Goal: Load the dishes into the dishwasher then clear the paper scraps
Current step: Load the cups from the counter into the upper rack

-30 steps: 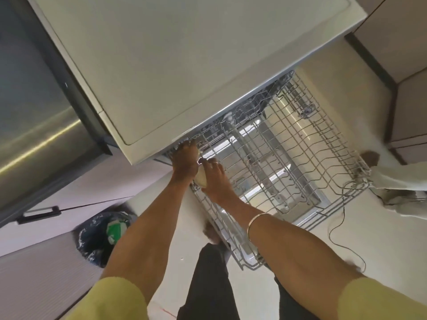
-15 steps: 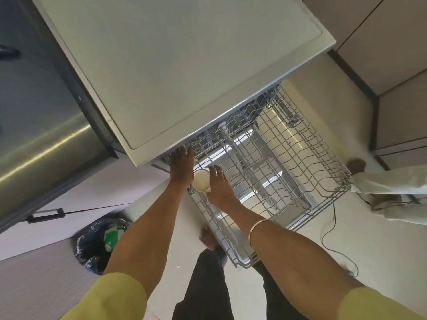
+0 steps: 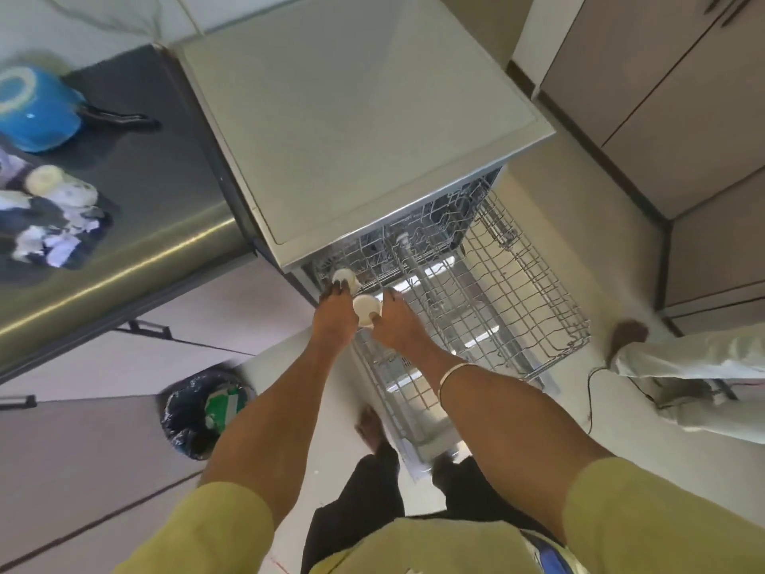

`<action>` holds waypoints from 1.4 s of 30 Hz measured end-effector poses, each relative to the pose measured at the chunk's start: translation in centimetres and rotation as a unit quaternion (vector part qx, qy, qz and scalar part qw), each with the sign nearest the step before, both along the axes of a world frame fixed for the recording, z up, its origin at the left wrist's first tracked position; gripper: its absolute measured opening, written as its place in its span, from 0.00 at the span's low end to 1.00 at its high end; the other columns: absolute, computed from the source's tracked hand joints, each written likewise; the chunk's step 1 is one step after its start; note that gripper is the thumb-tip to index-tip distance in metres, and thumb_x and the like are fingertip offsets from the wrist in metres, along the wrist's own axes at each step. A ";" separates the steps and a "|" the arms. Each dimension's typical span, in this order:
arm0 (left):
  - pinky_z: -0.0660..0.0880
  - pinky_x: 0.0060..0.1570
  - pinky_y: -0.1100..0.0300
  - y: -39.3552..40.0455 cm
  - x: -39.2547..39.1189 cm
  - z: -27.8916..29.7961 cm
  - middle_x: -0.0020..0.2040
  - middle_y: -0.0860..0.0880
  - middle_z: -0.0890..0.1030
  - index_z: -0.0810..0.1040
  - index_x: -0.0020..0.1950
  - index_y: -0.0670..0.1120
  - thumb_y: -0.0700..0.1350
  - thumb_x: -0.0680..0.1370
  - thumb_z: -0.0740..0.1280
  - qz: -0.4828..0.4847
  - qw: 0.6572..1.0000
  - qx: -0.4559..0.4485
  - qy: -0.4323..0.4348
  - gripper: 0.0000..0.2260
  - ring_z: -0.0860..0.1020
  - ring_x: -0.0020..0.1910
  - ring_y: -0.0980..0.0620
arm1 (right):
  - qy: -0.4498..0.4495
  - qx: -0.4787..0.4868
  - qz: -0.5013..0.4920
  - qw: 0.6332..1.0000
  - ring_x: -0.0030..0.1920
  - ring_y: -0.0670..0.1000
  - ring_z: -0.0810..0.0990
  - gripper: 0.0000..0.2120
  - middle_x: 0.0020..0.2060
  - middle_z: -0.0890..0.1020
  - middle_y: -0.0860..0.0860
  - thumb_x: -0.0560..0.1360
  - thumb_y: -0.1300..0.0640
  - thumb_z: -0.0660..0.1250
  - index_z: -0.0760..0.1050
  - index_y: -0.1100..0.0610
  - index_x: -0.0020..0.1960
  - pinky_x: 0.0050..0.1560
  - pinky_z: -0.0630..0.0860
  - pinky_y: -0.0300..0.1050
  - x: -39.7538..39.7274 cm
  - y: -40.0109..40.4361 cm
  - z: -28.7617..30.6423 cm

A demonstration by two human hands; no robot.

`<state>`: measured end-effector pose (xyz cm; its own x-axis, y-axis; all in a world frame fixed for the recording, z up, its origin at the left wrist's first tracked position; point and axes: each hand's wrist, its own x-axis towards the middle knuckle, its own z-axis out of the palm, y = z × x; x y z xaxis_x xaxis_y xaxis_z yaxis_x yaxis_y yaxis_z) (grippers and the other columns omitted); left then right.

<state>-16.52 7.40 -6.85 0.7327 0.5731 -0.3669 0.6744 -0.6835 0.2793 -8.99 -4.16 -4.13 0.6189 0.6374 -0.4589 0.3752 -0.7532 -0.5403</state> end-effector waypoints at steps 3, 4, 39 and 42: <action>0.66 0.71 0.46 -1.4 -1.7 2.6 0.71 0.38 0.71 0.63 0.75 0.38 0.42 0.77 0.69 -0.004 0.999 0.031 -0.025 0.29 0.68 0.71 0.40 | -0.030 0.017 0.039 0.999 0.67 0.63 0.71 0.27 0.68 0.69 0.63 0.79 0.58 0.64 0.59 0.64 0.74 0.63 0.72 0.56 -0.3 -0.6 2.6; 0.65 0.71 0.46 -1.7 -2.3 3.5 0.71 0.39 0.70 0.63 0.75 0.38 0.42 0.77 0.68 -0.002 0.999 0.045 -0.031 0.28 0.68 0.71 0.40 | -0.037 0.027 0.049 0.998 0.66 0.62 0.72 0.26 0.68 0.70 0.62 0.79 0.58 0.64 0.60 0.64 0.73 0.62 0.73 0.55 -0.5 -0.7 3.5; 0.69 0.64 0.47 5.6 -40.8 11.0 0.61 0.38 0.73 0.73 0.61 0.35 0.38 0.77 0.54 0.236 0.955 0.171 -0.059 0.15 0.71 0.62 0.39 | -0.134 0.178 0.230 0.947 0.63 0.59 0.74 0.22 0.66 0.70 0.60 0.80 0.52 0.62 0.65 0.63 0.68 0.61 0.73 0.51 -29.6 10.3 13.9; 0.70 0.62 0.48 7.7 -41.6 11.3 0.59 0.39 0.73 0.74 0.58 0.35 0.38 0.77 0.53 0.228 0.954 0.183 -0.060 0.15 0.72 0.60 0.41 | -0.137 0.178 0.234 0.946 0.63 0.60 0.74 0.21 0.65 0.71 0.60 0.80 0.52 0.62 0.65 0.64 0.67 0.61 0.74 0.52 -30.2 12.2 14.0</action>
<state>-58.10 15.06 4.45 0.4000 0.9165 -0.0097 0.9034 -0.3925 0.1727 -39.23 8.04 9.82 0.2959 0.9548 -0.0271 0.7847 -0.2592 -0.5631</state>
